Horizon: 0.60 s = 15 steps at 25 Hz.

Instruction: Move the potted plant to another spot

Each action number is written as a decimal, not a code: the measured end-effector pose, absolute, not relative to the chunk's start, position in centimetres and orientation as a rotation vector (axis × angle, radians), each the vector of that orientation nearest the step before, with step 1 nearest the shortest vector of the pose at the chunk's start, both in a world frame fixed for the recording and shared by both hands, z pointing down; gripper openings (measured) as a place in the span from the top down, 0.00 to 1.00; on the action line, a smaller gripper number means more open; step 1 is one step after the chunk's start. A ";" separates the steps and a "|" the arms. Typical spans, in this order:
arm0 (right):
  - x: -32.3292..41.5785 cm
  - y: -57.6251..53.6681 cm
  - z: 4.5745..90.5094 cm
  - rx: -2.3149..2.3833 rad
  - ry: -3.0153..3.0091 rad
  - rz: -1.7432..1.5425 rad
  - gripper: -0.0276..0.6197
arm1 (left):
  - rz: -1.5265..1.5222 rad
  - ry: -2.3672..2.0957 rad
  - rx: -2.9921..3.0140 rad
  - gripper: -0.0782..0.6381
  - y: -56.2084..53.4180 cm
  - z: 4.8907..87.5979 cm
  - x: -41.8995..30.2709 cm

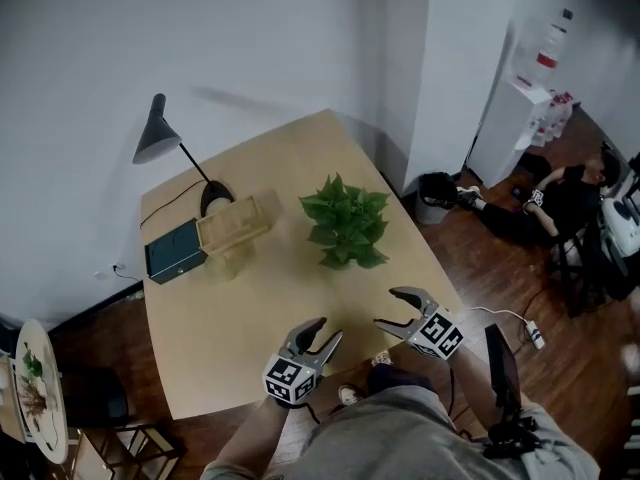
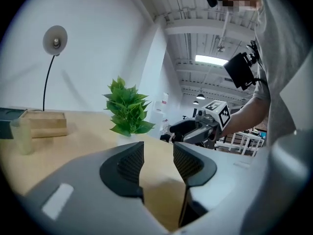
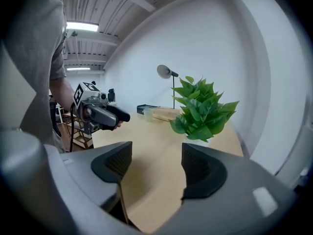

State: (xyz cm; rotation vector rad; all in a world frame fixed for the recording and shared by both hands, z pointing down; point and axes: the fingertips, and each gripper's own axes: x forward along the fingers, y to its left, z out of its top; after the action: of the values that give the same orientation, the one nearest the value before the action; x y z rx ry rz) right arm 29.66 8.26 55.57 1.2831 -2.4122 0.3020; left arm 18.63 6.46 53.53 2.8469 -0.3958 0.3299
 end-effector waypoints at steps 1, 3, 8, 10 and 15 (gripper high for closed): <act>29.4 9.0 55.5 1.296 -2.403 0.308 0.46 | 0.319 -0.391 2.841 0.65 6.9 53.5 18.4; 29.3 10.4 55.6 1.328 -2.376 0.334 0.49 | 0.313 -0.382 2.835 0.68 7.7 53.7 18.2; 28.8 13.9 56.5 1.325 -2.345 0.389 0.59 | 0.330 -0.383 2.811 0.76 10.7 54.2 17.6; 28.6 14.5 56.5 1.294 -2.351 0.378 0.61 | 0.329 -0.399 2.803 0.79 11.6 54.1 17.6; 28.6 15.0 55.6 1.207 -2.384 0.327 0.68 | 0.327 -0.488 2.783 0.88 13.2 53.4 18.3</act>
State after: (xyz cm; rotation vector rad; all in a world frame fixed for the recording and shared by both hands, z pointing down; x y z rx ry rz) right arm 28.61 15.00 55.56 1.2071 -2.3839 0.3272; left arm 18.30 13.18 53.41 2.7826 -0.4880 0.3273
